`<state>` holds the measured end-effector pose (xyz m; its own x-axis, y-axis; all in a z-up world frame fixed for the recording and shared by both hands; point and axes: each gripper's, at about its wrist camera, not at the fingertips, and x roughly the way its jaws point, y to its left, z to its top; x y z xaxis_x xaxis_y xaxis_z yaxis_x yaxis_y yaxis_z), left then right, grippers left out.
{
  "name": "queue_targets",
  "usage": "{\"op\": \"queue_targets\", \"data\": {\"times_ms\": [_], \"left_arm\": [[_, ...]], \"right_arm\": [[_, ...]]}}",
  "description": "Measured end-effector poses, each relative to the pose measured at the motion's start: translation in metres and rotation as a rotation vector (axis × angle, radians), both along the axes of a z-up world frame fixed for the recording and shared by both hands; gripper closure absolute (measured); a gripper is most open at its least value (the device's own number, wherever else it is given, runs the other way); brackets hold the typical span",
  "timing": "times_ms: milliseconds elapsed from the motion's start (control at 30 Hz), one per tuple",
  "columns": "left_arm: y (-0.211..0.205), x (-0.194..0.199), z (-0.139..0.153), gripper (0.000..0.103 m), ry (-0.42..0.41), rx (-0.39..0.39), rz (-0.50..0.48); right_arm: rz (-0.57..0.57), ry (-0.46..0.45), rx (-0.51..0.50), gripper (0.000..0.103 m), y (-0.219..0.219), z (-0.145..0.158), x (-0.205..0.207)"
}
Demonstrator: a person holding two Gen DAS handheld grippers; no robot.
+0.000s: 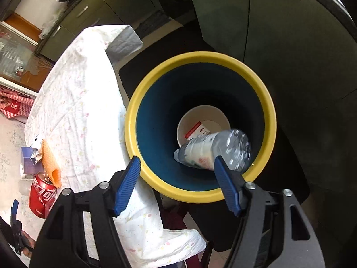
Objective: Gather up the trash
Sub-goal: 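Carry the water bottle over the bin and open the right tool, then grasp the crushed red Coca-Cola can with the left tool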
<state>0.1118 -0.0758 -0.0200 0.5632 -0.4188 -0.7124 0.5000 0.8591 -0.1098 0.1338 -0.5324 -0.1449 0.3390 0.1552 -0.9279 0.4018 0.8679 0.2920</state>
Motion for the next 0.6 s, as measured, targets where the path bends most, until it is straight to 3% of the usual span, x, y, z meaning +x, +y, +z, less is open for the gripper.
{"op": "queue_targets", "data": {"times_ms": [300, 600], "left_arm": [[-0.034, 0.004, -0.014, 0.005, 0.003, 0.072, -0.097], [-0.087, 0.015, -0.036, 0.005, 0.043, 0.174, -0.207]], "right_arm": [[-0.014, -0.234, 0.069, 0.034, 0.030, 0.019, -0.057], [-0.018, -0.310, 0.099, 0.033, 0.053, 0.007, -0.090]]}}
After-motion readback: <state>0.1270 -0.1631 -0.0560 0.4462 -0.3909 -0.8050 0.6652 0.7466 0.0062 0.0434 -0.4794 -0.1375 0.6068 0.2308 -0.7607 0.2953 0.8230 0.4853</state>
